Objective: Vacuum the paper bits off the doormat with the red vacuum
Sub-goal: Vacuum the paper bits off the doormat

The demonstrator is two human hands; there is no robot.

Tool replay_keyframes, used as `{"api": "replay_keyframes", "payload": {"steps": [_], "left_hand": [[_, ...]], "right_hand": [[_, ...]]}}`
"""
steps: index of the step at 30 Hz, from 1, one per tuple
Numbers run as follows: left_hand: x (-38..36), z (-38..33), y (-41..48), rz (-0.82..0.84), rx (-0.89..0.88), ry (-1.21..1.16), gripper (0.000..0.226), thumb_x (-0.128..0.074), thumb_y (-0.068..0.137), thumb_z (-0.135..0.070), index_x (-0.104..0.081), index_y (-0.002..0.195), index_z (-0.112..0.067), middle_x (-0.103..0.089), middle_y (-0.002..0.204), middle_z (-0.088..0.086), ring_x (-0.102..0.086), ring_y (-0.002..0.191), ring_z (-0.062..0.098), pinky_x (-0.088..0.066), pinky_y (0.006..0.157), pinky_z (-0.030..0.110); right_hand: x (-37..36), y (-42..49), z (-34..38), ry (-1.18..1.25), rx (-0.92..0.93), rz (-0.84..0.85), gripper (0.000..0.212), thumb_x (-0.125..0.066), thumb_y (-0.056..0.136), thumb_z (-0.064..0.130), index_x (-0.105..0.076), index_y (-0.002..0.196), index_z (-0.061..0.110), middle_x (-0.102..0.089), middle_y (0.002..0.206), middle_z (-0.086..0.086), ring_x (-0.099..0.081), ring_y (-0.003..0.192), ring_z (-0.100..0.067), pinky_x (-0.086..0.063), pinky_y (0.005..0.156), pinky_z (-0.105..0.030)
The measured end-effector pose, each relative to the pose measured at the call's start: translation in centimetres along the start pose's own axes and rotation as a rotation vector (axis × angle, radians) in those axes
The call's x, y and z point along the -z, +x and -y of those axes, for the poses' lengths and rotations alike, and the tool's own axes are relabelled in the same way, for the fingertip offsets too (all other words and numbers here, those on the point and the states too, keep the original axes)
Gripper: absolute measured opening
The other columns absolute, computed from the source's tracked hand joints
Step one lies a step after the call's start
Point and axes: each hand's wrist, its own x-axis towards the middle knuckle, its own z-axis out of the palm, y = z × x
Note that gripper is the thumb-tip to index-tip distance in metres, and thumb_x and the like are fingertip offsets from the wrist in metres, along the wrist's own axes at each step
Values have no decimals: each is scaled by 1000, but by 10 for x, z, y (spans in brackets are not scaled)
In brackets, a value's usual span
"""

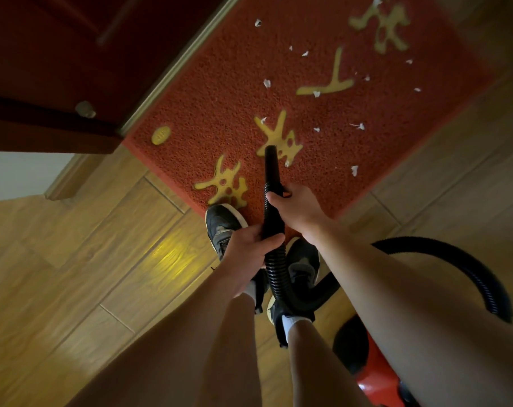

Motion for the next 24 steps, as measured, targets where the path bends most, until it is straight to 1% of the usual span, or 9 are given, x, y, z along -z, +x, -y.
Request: {"api": "replay_keyframes", "payload": {"steps": [2, 5, 6, 8, 11, 14, 17, 20, 24], "left_hand": [[-3, 4, -4, 10, 14, 8, 8, -72, 92, -10, -73, 100, -11, -75, 82, 4, -73, 83, 25, -59, 79, 41], [-7, 10, -7, 19, 28, 36, 13, -72, 91, -11, -74, 104, -10, -77, 84, 5, -75, 86, 27, -60, 84, 46], [-8, 12, -8, 25, 34, 37, 15, -72, 91, -12, -73, 106, -9, -77, 85, 5, -75, 86, 26, -61, 84, 45], [-12, 15, -11, 39, 41, 35, 18, -72, 92, -12, -73, 109, -6, -77, 86, 5, -75, 84, 23, -61, 79, 39], [-16, 18, -13, 46, 46, 57, 19, -71, 92, -13, -73, 110, -7, -78, 88, 4, -76, 83, 20, -60, 75, 34], [-20, 21, -13, 47, 45, 65, 16, -72, 92, -13, -74, 108, -10, -79, 91, 7, -76, 85, 23, -60, 76, 36], [-23, 21, -14, 55, 44, 69, 14, -72, 92, -13, -74, 106, -15, -79, 94, 8, -76, 87, 24, -61, 78, 36], [-26, 21, -14, 72, 48, 78, 14, -72, 92, -13, -74, 106, -14, -78, 94, 9, -76, 88, 25, -61, 81, 39], [-35, 19, -14, 91, 52, 95, 12, -70, 93, -10, -75, 103, -15, -78, 88, 6, -75, 84, 24, -60, 81, 40]], "right_hand": [[3, -5, -5, 0, -15, 4, 26, -63, 95, 33, -69, 111, 14, -71, 97, -3, -69, 90, -20, -59, 81, -41], [6, -12, -13, 11, -43, 13, 22, -62, 96, 32, -69, 104, 13, -71, 92, -5, -70, 86, -23, -57, 72, -38], [7, -13, -16, 12, -52, 16, 22, -62, 97, 32, -69, 104, 12, -71, 93, -7, -70, 85, -24, -57, 73, -39], [9, -16, -22, 5, -67, 11, 24, -61, 97, 32, -70, 105, 11, -71, 94, -8, -69, 86, -23, -58, 77, -41], [11, -19, -30, 17, -85, -1, 26, -62, 96, 34, -70, 108, 13, -72, 96, -5, -70, 87, -21, -60, 80, -42], [13, -21, -35, 36, -97, -11, 27, -62, 95, 35, -70, 111, 14, -72, 96, -5, -70, 89, -22, -59, 81, -41], [16, -24, -38, 66, -100, -22, 25, -62, 96, 33, -70, 109, 13, -71, 94, -4, -70, 87, -22, -58, 77, -38], [20, -26, -42, 73, -104, -41, 22, -61, 97, 33, -70, 105, 14, -71, 92, -2, -69, 87, -20, -58, 80, -40], [28, -27, -49, 109, -115, -62, 22, -60, 98, 33, -70, 109, 16, -70, 91, 1, -67, 83, -16, -56, 69, -32]]}}
